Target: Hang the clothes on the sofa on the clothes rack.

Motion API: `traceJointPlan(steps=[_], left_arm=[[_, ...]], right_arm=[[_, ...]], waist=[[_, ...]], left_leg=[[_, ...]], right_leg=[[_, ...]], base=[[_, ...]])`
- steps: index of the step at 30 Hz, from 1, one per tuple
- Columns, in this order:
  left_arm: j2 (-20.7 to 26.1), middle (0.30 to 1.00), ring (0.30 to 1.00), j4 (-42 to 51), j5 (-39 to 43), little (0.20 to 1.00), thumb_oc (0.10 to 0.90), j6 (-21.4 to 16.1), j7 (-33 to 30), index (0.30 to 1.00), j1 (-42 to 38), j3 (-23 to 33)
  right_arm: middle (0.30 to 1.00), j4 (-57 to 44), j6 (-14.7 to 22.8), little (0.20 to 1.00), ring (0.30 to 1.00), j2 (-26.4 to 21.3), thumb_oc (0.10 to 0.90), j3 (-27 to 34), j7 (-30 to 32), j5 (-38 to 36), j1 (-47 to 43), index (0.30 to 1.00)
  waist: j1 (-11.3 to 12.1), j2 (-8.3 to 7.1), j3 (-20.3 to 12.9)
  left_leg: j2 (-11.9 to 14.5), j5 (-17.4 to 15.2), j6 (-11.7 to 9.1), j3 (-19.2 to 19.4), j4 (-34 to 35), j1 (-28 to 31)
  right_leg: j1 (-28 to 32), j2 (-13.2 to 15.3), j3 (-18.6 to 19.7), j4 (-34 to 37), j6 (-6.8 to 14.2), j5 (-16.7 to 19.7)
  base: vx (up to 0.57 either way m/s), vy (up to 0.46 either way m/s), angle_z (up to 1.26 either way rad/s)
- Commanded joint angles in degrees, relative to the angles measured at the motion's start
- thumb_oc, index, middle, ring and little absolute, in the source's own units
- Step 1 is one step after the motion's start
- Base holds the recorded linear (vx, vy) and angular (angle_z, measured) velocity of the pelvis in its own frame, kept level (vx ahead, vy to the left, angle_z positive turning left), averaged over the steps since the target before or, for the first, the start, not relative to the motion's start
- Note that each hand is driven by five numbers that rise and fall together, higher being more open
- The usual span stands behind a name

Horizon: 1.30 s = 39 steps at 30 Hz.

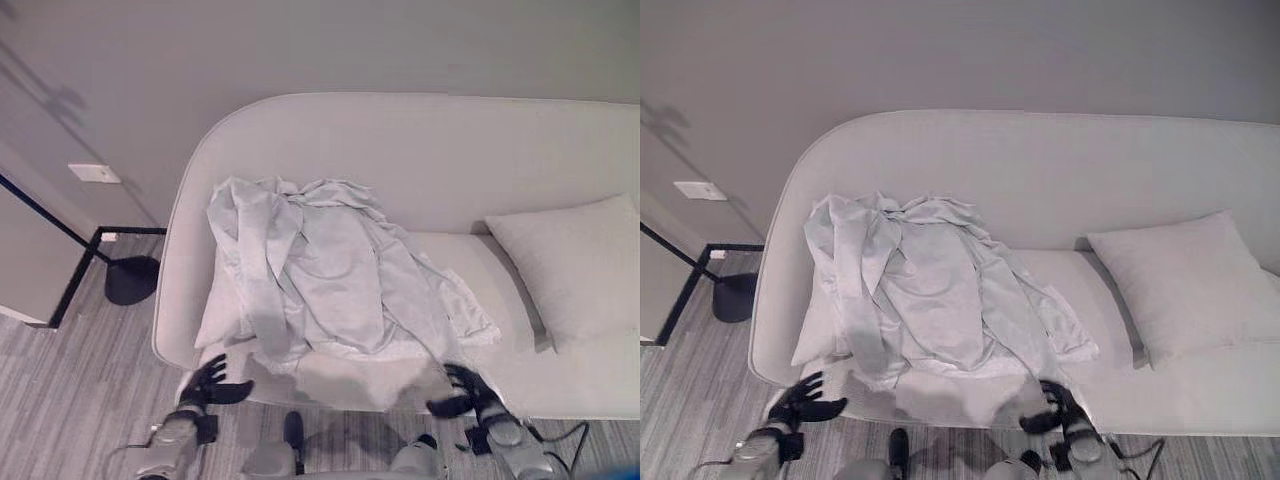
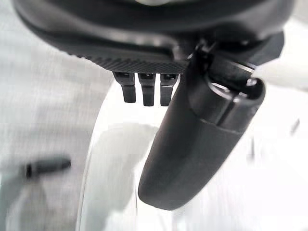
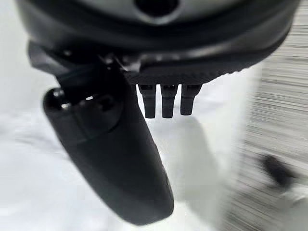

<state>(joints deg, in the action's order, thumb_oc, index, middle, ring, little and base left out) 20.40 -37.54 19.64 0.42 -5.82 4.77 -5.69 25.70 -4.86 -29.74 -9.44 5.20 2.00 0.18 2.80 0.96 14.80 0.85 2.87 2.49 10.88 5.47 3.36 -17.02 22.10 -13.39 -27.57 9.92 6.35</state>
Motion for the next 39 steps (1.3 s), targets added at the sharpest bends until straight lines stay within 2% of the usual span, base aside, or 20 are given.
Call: traceJointPlan(steps=[1, 3, 6, 8, 12, 14, 15, 18, 22, 24, 27, 32, 39], left_arm=[[0.5, 0.900, 0.900, 9.0, -2.7, 0.900, 0.800, -5.3, 0.4, 0.900, -3.9, 0.3], [0.6, 0.900, 0.900, 12.2, -2.6, 0.900, 0.800, -5.7, 0.6, 0.900, -3.8, -0.3], [2.3, 0.900, 0.900, 18.3, -4.5, 0.900, 0.800, -6.6, 0.3, 0.900, -4.5, -0.6], [4.2, 0.900, 0.900, 23.0, -5.5, 0.900, 0.800, -7.7, -0.8, 0.900, -7.2, -1.6], [5.3, 0.900, 0.900, 27.7, -4.2, 0.900, 0.800, -8.9, -1.9, 0.900, -10.1, -3.1], [6.3, 0.900, 0.900, 32.3, -2.7, 0.900, 0.800, -9.7, -2.2, 0.900, -12.0, -4.0], [6.2, 0.900, 0.900, 32.3, -2.7, 0.900, 0.800, -9.7, -2.2, 0.900, -11.9, -4.0], [8.3, 0.900, 0.900, 38.9, -0.8, 0.900, 0.800, -10.8, -2.7, 0.900, -14.0, -3.2], [9.2, 0.900, 0.900, 43.8, 1.3, 0.900, 0.800, -11.8, -2.4, 0.900, -14.1, -1.8], [11.1, 0.900, 0.900, 50.4, 1.4, 0.900, 0.800, -13.3, -2.1, 0.900, -12.9, 0.9], [11.8, 0.900, 0.900, 52.7, 1.4, 0.900, 0.800, -13.9, -2.1, 0.900, -12.6, 2.0], [13.9, 0.900, 0.900, 58.4, 1.6, 0.900, 0.800, -15.3, -2.3, 0.900, -10.8, 5.3], [14.8, 0.900, 0.900, 60.3, 2.5, 0.900, 0.800, -15.8, -2.6, 0.900, -7.6, 7.7]], right_arm=[[0.900, 4.2, 3.4, 0.900, 0.900, -6.2, 0.800, 5.5, 5.5, 3.0, -7.6, 0.900], [0.900, 2.5, 3.4, 0.900, 0.900, -8.4, 0.800, 6.6, 6.1, 3.7, -9.0, 0.900], [0.900, 2.2, 4.2, 0.900, 0.900, -12.0, 0.800, 7.5, 7.2, 2.4, -12.6, 0.900], [0.900, 3.7, 5.1, 0.900, 0.900, -15.2, 0.800, 5.6, 8.4, 1.0, -18.3, 0.900], [0.900, 7.4, 5.3, 0.900, 0.900, -17.2, 0.800, 2.3, 9.1, -1.1, -25.3, 0.900], [0.900, 13.3, 5.6, 0.900, 0.900, -18.3, 0.800, -2.1, 9.3, -3.6, -34.2, 0.900], [0.900, 13.3, 5.6, 0.900, 0.900, -18.3, 0.800, -2.2, 9.3, -3.6, -34.3, 0.900], [0.900, 21.9, 6.1, 0.900, 0.900, -20.9, 0.800, -5.7, 9.4, -8.3, -45.7, 0.900], [0.900, 26.9, 6.6, 0.900, 0.900, -22.6, 0.800, -8.1, 8.4, -11.4, -51.6, 0.900], [0.900, 30.6, 7.8, 0.900, 0.900, -24.0, 0.800, -10.0, 6.6, -14.3, -56.3, 0.900], [0.900, 31.9, 8.1, 0.900, 0.900, -25.2, 0.800, -10.8, 6.4, -14.3, -57.7, 0.900], [0.900, 34.8, 8.8, 0.900, 0.900, -27.1, 0.800, -12.4, 4.6, -14.7, -59.0, 0.900], [0.900, 35.8, 9.1, 0.900, 0.900, -27.2, 0.800, -14.1, 3.9, -12.3, -58.8, 0.900]], waist=[[0.0, -2.78, 0.4], [0.3, -3.05, -0.6], [0.6, -2.80, -2.2], [1.2, -2.68, -2.1], [1.9, -2.38, -0.8], [2.8, -1.81, 1.0], [2.7, -1.80, 1.0], [4.6, -0.69, 2.6], [6.1, -0.04, 3.2], [7.9, 0.94, 3.5], [8.7, 1.40, 3.5], [11.0, 3.27, 3.7], [12.8, 4.29, 3.7]], left_leg=[[3.3, -5.2, -6.2, -3.9, -0.5, 0.6], [3.2, -5.4, -6.4, -4.1, -0.5, 0.5], [3.9, -5.2, -6.8, -4.2, -0.5, 0.0], [4.4, -4.9, -7.2, -4.7, -0.5, -0.6], [4.5, -4.2, -7.7, -5.5, -0.5, -2.3], [4.6, -3.1, -8.4, -6.2, -0.5, -5.3], [4.6, -3.1, -8.4, -6.2, -0.5, -5.3], [4.5, -1.2, -9.5, -6.9, -0.5, -10.1], [4.5, -0.3, -10.0, -7.2, -0.5, -13.3], [4.3, 0.6, -10.7, -7.4, -0.5, -16.6], [4.1, 1.0, -10.9, -7.7, -0.5, -17.6], [3.3, 1.5, -11.6, -8.9, -0.5, -19.6], [2.8, 1.8, -11.9, -9.8, -0.5, -20.5]], right_leg=[[11.5, -11.0, 3.4, 27.9, -0.6, -1.1], [14.0, -10.6, 1.1, 32.0, -0.4, 0.6], [14.9, -10.9, -0.7, 32.6, 0.0, -0.2], [15.1, -10.8, -1.5, 32.6, 0.3, -0.7], [14.4, -10.6, -2.1, 32.6, 0.3, -0.6], [12.5, -10.2, -3.0, 32.6, 0.4, -0.2], [12.5, -10.2, -3.0, 32.6, 0.4, -0.2], [8.5, -9.7, -3.8, 32.6, 0.5, 0.6], [5.6, -9.3, -4.1, 32.6, 0.8, 1.0], [2.8, -8.8, -4.4, 32.6, 1.2, 1.4], [2.3, -8.4, -4.6, 32.6, 1.3, 1.5], [1.4, -7.4, -5.6, 32.6, 1.7, 1.7], [1.5, -6.9, -6.7, 32.6, 2.1, 1.7]], base=[[0.10, -0.086, 0.14], [0.13, -0.094, 0.83], [0.10, -0.074, 0.56], [0.05, -0.050, -0.03], [-0.02, -0.027, -0.01], [-0.09, -0.011, 0.16], [-0.08, 0.003, 0.08], [-0.08, 0.008, 0.24], [-0.03, 0.011, 0.13], [0.01, 0.049, 0.11], [0.02, 0.011, 0.13], [0.02, 0.004, 0.17], [0.02, -0.007, 0.12]])
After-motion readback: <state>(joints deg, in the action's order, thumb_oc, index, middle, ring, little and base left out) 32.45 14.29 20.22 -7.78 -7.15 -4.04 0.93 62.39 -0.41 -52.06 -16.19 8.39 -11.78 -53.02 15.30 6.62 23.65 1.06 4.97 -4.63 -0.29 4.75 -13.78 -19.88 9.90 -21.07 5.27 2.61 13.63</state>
